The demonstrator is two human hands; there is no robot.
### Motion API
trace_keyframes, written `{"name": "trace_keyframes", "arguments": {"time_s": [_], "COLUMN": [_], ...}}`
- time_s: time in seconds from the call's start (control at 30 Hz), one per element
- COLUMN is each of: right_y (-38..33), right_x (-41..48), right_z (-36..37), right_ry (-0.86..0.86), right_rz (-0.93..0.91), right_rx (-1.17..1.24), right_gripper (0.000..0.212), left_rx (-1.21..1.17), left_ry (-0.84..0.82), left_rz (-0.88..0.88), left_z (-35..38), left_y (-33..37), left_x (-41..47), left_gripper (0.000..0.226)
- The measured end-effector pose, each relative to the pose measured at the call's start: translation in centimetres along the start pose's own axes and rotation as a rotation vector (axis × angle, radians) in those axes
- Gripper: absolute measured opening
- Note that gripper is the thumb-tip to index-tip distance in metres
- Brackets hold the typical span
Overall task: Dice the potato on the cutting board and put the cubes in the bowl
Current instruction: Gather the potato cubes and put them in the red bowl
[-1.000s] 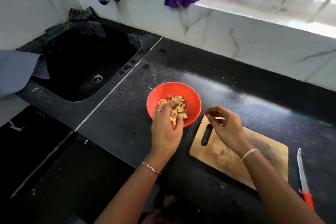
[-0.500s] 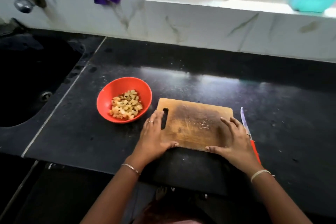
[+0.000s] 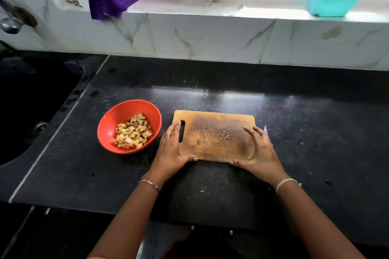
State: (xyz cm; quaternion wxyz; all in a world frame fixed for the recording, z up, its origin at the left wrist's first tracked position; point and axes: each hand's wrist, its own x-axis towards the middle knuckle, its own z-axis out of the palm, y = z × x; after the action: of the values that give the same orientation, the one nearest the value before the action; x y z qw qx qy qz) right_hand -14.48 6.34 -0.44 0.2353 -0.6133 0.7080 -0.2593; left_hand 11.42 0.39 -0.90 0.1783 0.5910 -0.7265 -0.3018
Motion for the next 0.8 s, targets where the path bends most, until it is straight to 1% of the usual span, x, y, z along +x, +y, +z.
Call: {"name": "trace_keyframes", "arguments": {"time_s": [0.27,0.43,0.53,0.6,0.63,0.7,0.73,0.8], "right_y": [0.3,0.7,1.5,2.2,2.4,3.1,3.4,3.9], "right_x": [4.6,5.1,4.3,3.1,2.4,0.5,-0.4,-2.5], "right_z": [-0.4,-0.7,-1.2,-1.6,-1.8,-2.2,-2.3,-2.5], "right_ry": [-0.043,-0.06,0.013,0.096,0.146,0.246,0.274,0.284], "right_rz": [0.035,0.028,0.038,0.085,0.112,0.16,0.182,0.258], "right_rx": [-0.023,-0.017,-0.002,0.0,-0.005,-0.024,-0.028,-0.025], "right_gripper": [0.101,0.102,0.098,0.09,0.082,0.058,0.047,0.04], "left_rx": [0.024,0.049,0.123,0.168,0.183,0.187,0.183,0.177], "left_ry": [-0.023,-0.043,0.001,0.03,0.039,0.046,0.046,0.033], "left_rz": [0.015,0.012,0.058,0.11,0.139,0.198,0.224,0.269], "left_z": [-0.6,-0.4,0.2,0.7,1.0,2.0,2.4,3.4], "left_y": [0.8,0.6,0.5,0.8,1.1,1.7,2.0,2.6], "left_x": [3.8,4.6,4.4,4.2,4.0,3.6,3.4,2.9], "left_gripper": [0.112,0.109,0.104,0.099,0.095,0.084,0.077,0.066]}}
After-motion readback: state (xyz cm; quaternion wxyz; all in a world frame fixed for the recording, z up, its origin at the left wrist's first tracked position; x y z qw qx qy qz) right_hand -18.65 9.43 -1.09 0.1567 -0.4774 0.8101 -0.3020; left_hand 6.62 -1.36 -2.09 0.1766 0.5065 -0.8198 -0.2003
